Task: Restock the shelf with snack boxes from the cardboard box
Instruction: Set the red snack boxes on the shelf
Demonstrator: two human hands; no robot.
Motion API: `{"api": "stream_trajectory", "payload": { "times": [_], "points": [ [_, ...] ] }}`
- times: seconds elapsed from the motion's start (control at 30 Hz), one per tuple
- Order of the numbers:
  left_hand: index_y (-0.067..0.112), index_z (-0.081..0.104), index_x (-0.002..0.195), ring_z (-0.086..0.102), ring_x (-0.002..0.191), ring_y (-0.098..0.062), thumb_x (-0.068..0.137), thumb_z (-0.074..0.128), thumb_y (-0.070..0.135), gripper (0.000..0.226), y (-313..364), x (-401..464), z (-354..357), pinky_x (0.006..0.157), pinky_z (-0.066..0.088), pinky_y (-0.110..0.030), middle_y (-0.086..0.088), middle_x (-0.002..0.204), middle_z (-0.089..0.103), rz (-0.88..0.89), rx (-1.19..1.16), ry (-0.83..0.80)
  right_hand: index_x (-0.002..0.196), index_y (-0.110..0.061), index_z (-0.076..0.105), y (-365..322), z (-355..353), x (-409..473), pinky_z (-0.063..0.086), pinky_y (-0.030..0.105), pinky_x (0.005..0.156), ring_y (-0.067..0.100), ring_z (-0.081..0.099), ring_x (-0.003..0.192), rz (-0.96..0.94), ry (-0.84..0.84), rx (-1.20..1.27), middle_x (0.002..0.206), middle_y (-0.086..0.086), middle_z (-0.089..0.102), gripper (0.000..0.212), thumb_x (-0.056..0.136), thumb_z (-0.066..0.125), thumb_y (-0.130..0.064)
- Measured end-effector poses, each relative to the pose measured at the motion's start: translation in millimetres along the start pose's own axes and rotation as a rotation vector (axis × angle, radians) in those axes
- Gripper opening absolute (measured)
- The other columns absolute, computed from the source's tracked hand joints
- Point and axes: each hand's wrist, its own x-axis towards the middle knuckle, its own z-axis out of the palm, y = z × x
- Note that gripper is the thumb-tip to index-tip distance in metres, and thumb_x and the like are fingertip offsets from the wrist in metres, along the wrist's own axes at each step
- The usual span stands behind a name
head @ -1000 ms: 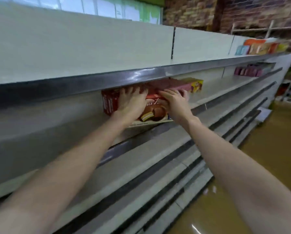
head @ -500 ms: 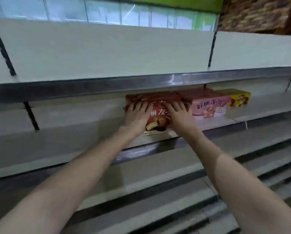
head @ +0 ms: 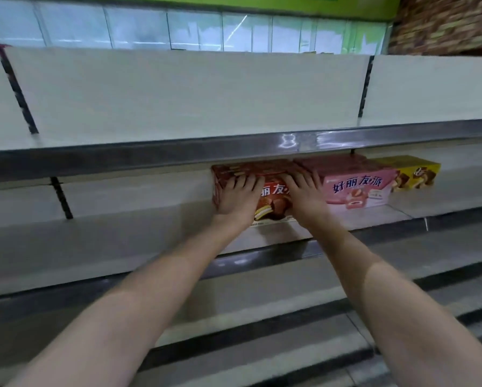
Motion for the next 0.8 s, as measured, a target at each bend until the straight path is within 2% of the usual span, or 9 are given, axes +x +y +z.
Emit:
{"api": "stream_trajectory", "payload": {
  "times": [0.1,0.23,0.37,0.5,0.6,0.7,0.8],
  "points": [
    [0.018,0.026,0.15,0.038,0.134,-0.029,0.093,0.055,0.033,0.066,1,3,1,0.111,0.027,-0.041,-0.007,0.15,0.039,-0.006,-0.005,0.007,0.146,-0.014,0.044,0,-1,4,0.001,0.051,0.12,0.033,0.028,0.145,-0.003,-0.025,-0.011,0.149,0.013,0.042,0.102,0.057,0.092,-0.031],
    [0.017,0.025,0.15,0.037,0.134,-0.031,0.091,0.057,0.031,0.068,3,7,2,0.109,0.028,-0.044,-0.009,0.149,0.038,-0.022,-0.001,-0.013,0.151,-0.017,0.034,3,0,11,-0.01,0.051,0.12,0.029,0.016,0.149,-0.008,-0.055,0.01,0.154,0.009,0.034,0.089,0.075,0.081,-0.028],
    [0.017,0.025,0.149,0.035,0.135,-0.031,0.091,0.056,0.03,0.067,4,10,3,0.108,0.027,-0.046,-0.01,0.15,0.036,-0.036,-0.008,-0.02,0.148,-0.014,0.04,9,7,13,-0.012,0.053,0.118,0.032,0.02,0.148,-0.032,-0.036,0.034,0.151,0.012,0.04,0.085,0.075,0.081,-0.023],
    [0.017,0.029,0.145,0.038,0.132,-0.032,0.087,0.06,0.027,0.066,6,11,1,0.106,0.029,-0.047,-0.01,0.145,0.04,-0.037,-0.03,-0.031,0.15,-0.014,0.037,5,5,12,-0.012,0.053,0.118,0.031,0.02,0.148,-0.013,-0.056,0.012,0.152,0.012,0.038,0.087,0.075,0.08,-0.029],
    [0.018,0.031,0.145,0.039,0.131,-0.031,0.083,0.065,0.03,0.071,4,9,-1,0.106,0.028,-0.046,-0.009,0.143,0.041,-0.032,-0.057,-0.026,0.151,-0.018,0.033,1,-1,10,-0.005,0.054,0.121,0.033,0.018,0.147,-0.003,-0.085,-0.027,0.154,0.011,0.034,0.09,0.076,0.079,-0.037],
    [0.018,0.034,0.143,0.04,0.129,-0.029,0.082,0.066,0.034,0.071,4,8,-6,0.104,0.029,-0.044,-0.008,0.141,0.043,-0.039,-0.109,-0.026,0.152,-0.022,0.03,-3,-10,4,0.012,0.051,0.12,0.036,0.023,0.142,0.044,-0.104,-0.08,0.153,0.013,0.031,0.093,0.075,0.079,-0.041],
    [0.019,0.039,0.141,0.041,0.128,-0.031,0.085,0.063,0.039,0.064,8,9,-15,0.104,0.031,-0.044,-0.008,0.14,0.045,-0.077,-0.175,-0.025,0.141,-0.013,0.043,-2,-12,-6,0.032,0.051,0.109,0.04,0.039,0.128,0.041,0.004,-0.075,0.141,0.018,0.041,0.071,0.078,0.074,-0.026]
  ]
}}
